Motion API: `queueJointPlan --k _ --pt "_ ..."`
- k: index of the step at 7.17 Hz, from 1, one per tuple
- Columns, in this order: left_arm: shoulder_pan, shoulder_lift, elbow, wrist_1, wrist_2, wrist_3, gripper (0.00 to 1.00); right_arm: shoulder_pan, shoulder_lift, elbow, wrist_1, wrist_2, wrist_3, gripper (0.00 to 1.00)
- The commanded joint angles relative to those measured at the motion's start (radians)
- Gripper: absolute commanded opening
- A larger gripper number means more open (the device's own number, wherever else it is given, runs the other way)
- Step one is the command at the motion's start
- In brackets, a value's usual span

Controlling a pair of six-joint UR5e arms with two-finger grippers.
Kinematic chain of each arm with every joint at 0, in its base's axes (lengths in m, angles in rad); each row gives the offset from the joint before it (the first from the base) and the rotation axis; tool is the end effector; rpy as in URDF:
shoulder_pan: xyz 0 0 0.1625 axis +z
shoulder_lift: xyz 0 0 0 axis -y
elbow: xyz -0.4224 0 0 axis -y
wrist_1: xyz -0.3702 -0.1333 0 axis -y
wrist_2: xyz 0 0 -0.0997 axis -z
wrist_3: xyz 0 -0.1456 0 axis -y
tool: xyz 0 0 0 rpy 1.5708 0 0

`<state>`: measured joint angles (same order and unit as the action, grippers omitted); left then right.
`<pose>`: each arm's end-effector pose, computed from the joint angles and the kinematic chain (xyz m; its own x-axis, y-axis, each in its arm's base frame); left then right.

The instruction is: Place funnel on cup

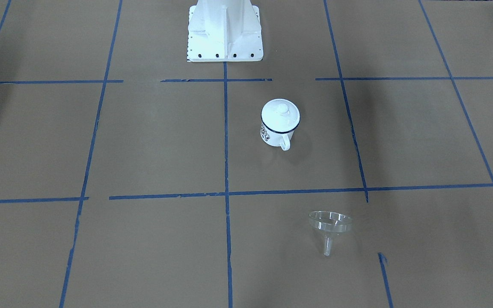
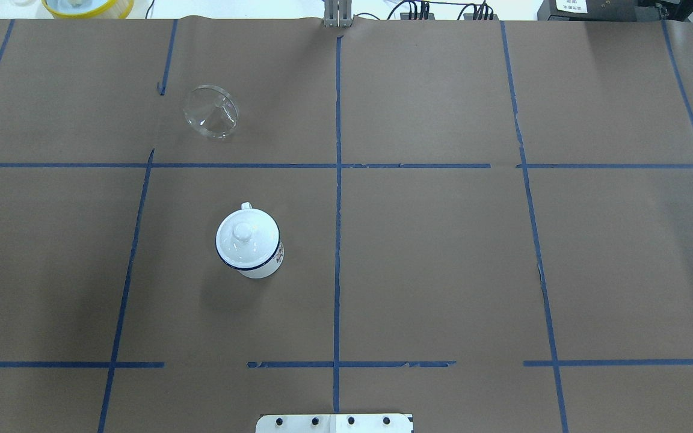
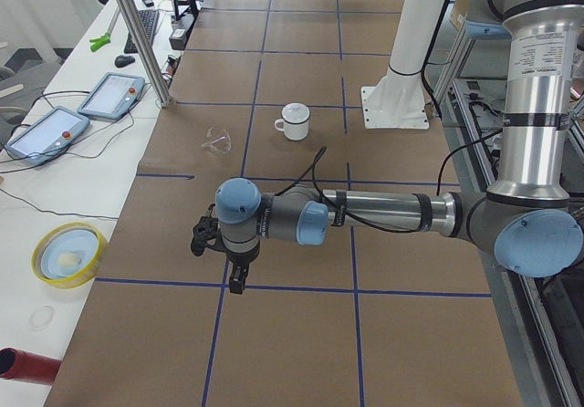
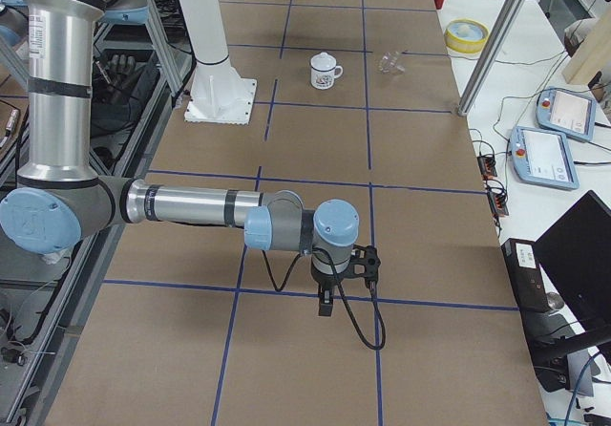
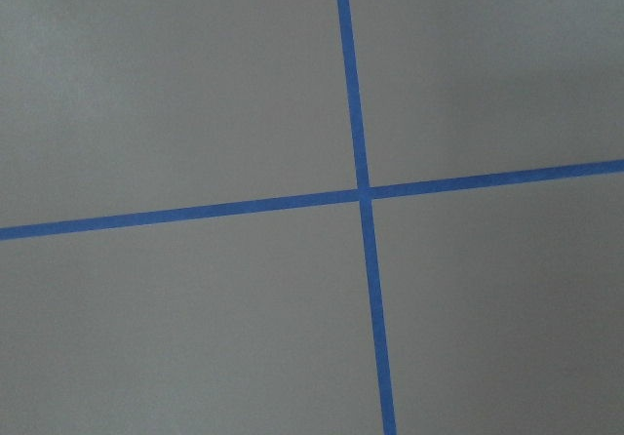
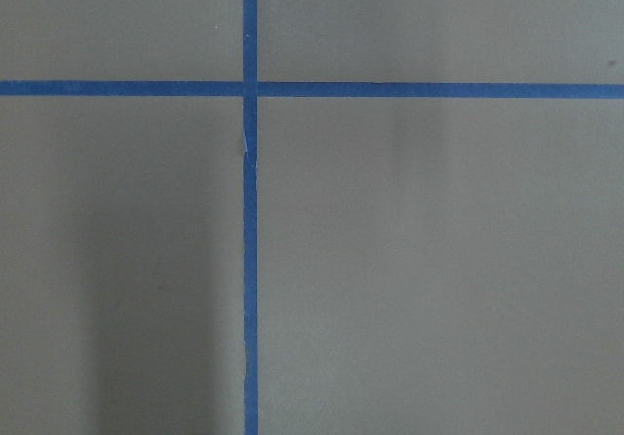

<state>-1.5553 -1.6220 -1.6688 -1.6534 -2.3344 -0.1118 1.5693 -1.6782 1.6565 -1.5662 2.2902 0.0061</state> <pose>-0.0247 -0.5093 0.6088 0.7170 0.0604 -0.6945 0.0653 0.9860 0.1532 0.0367 -0.4227 0.7017 0.7522 0.0162 0.6587 -0.0031 0.9998 -0.0211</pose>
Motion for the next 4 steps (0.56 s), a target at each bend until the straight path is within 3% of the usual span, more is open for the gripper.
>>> queueJointPlan --k 1,2,4 --pt "0.114 -0.157 -0.122 0.131 0.000 -0.246 1.00 0.000 0.000 0.000 0.000 0.000 0.000 1.00" --pt "0.198 -0.250 -0.173 0.176 -0.002 -0.360 1.00 0.000 0.000 0.000 0.000 0.000 0.000 1.00" --pt "0.398 -0.321 -0.280 0.179 0.022 -0.555 1.00 0.000 0.000 0.000 0.000 0.000 0.000 1.00"
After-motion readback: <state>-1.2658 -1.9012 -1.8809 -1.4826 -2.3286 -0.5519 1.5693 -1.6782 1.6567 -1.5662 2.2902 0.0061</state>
